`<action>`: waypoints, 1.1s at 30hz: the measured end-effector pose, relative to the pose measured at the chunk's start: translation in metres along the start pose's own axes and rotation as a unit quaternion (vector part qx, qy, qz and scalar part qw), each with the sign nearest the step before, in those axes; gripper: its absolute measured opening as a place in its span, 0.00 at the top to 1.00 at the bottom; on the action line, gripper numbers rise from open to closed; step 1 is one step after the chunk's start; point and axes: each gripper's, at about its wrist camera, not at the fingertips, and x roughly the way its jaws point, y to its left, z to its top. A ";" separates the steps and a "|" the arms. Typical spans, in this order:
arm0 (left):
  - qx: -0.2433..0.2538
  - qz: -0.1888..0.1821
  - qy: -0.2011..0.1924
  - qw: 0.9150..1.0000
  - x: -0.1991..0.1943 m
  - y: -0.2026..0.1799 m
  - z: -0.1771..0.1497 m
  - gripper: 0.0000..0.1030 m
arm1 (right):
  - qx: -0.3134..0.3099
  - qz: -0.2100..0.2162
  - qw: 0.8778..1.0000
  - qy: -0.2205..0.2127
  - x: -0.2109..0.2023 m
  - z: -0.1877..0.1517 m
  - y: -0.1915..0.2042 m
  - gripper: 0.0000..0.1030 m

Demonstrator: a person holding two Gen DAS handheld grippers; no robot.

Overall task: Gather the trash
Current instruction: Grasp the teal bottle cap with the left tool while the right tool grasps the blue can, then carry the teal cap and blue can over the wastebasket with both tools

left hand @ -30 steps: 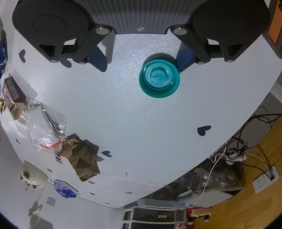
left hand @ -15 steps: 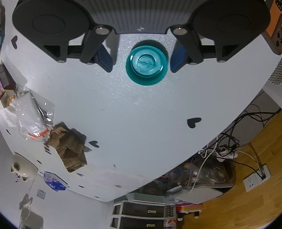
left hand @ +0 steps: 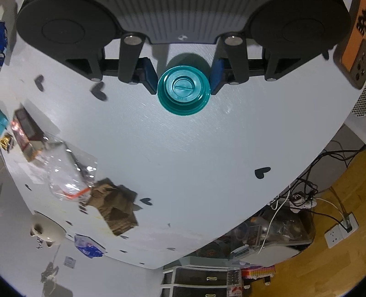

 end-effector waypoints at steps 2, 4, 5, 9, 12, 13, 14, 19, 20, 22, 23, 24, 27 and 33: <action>0.001 -0.009 -0.005 1.000 -0.013 -0.007 -0.003 0.52 | -0.007 -0.004 1.000 -0.014 -0.009 -0.003 0.002 0.62; 0.003 -0.017 -0.013 1.000 -0.028 -0.014 -0.005 0.52 | -0.015 -0.007 0.999 -0.028 -0.019 -0.005 0.005 0.62; 0.006 -0.021 -0.018 1.000 -0.036 -0.018 -0.006 0.52 | -0.025 -0.011 0.999 -0.038 -0.025 -0.006 0.008 0.62; 0.013 -0.040 -0.034 0.999 -0.070 -0.036 -0.009 0.52 | -0.055 -0.023 0.996 -0.069 -0.048 -0.012 0.018 0.62; 0.019 -0.055 -0.043 0.997 -0.093 -0.053 -0.013 0.52 | -0.065 -0.025 0.994 -0.089 -0.065 -0.018 0.018 0.62; 0.021 -0.063 -0.046 0.997 -0.101 -0.060 -0.015 0.52 | -0.065 -0.025 0.993 -0.095 -0.071 -0.020 0.017 0.62; 0.025 -0.071 -0.048 0.996 -0.107 -0.066 -0.017 0.52 | -0.065 -0.025 0.993 -0.100 -0.075 -0.022 0.016 0.62; 0.049 -0.105 -0.062 0.991 -0.137 -0.110 -0.028 0.52 | -0.071 -0.043 0.989 -0.119 -0.096 -0.032 0.001 0.62; 0.054 -0.110 -0.064 0.990 -0.141 -0.119 -0.030 0.52 | -0.070 -0.044 0.989 -0.122 -0.100 -0.033 -0.005 0.62; 0.067 -0.117 -0.069 0.988 -0.149 -0.139 -0.036 0.52 | -0.066 -0.045 0.989 -0.127 -0.108 -0.036 -0.015 0.62; 0.072 -0.120 -0.071 0.988 -0.152 -0.149 -0.038 0.52 | -0.064 -0.043 0.988 -0.131 -0.113 -0.037 -0.022 0.62; 0.076 -0.123 -0.071 0.987 -0.154 -0.159 -0.041 0.52 | -0.064 -0.043 0.988 -0.134 -0.116 -0.037 -0.027 0.62; 0.084 -0.126 -0.071 0.986 -0.160 -0.191 -0.048 0.52 | -0.065 -0.046 0.987 -0.141 -0.128 -0.035 -0.049 0.62; 0.088 -0.125 -0.062 0.986 -0.156 -0.261 -0.063 0.52 | -0.076 -0.057 0.984 -0.147 -0.149 -0.021 -0.107 0.62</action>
